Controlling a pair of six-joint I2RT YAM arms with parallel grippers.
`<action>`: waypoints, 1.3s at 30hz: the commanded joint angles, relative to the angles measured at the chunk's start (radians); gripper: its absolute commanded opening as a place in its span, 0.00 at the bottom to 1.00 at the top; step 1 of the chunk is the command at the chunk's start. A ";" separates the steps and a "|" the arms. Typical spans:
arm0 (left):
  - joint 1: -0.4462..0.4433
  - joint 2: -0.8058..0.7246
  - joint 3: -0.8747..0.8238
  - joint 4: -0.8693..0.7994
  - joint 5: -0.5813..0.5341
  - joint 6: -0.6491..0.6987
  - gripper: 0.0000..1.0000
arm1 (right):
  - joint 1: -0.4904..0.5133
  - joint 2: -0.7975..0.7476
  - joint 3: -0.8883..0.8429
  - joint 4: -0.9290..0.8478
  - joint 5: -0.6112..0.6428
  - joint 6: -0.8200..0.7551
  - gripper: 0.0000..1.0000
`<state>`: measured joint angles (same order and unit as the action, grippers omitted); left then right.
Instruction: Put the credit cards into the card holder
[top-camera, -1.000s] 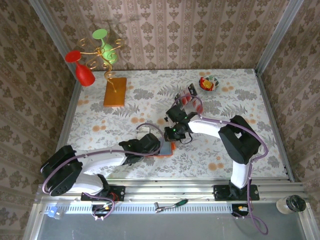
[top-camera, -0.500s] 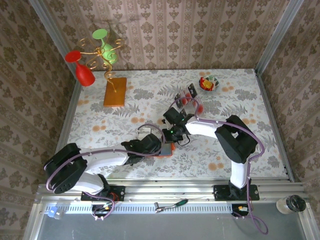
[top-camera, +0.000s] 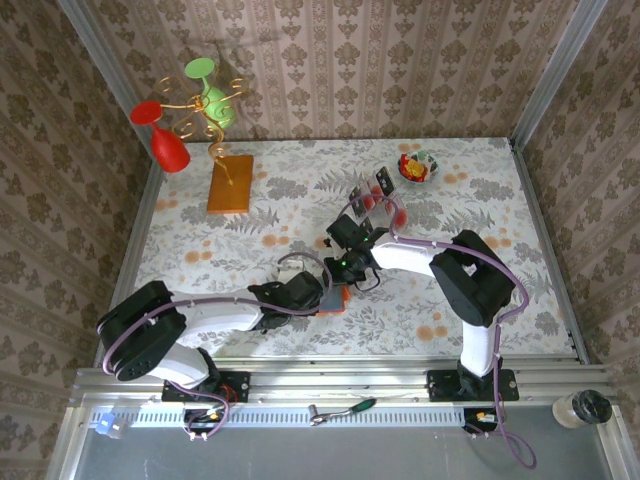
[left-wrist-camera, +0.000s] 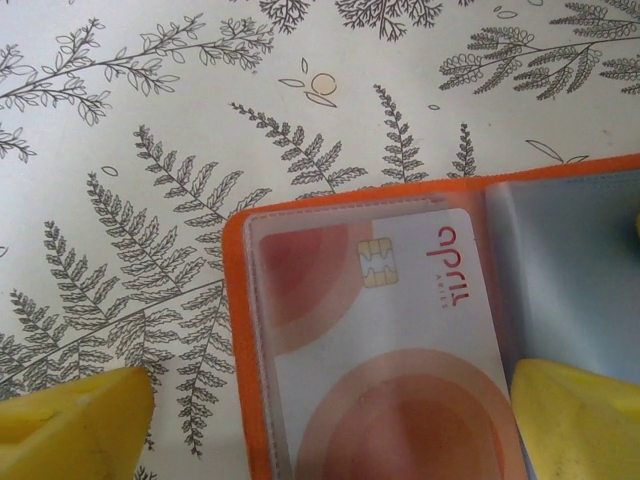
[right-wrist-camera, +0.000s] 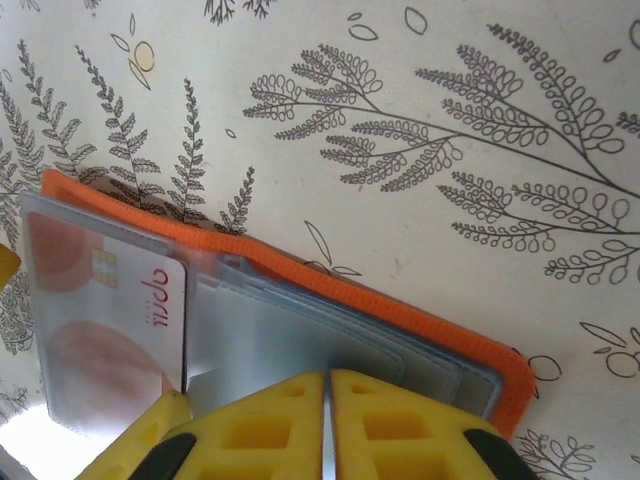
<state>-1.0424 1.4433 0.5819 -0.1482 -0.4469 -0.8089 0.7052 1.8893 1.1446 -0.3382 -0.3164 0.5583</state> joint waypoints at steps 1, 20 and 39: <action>-0.012 0.019 -0.022 -0.010 -0.021 0.000 0.92 | 0.001 -0.026 0.022 -0.004 -0.009 0.012 0.18; -0.017 0.018 -0.034 0.001 -0.024 -0.012 0.89 | -0.023 -0.053 -0.040 0.042 -0.007 0.063 0.42; -0.018 0.006 -0.024 -0.007 -0.025 -0.006 0.89 | -0.023 -0.034 -0.054 0.106 -0.100 0.116 0.44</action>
<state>-1.0534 1.4521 0.5694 -0.1192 -0.4587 -0.8124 0.6823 1.8488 1.1038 -0.2443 -0.3759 0.6579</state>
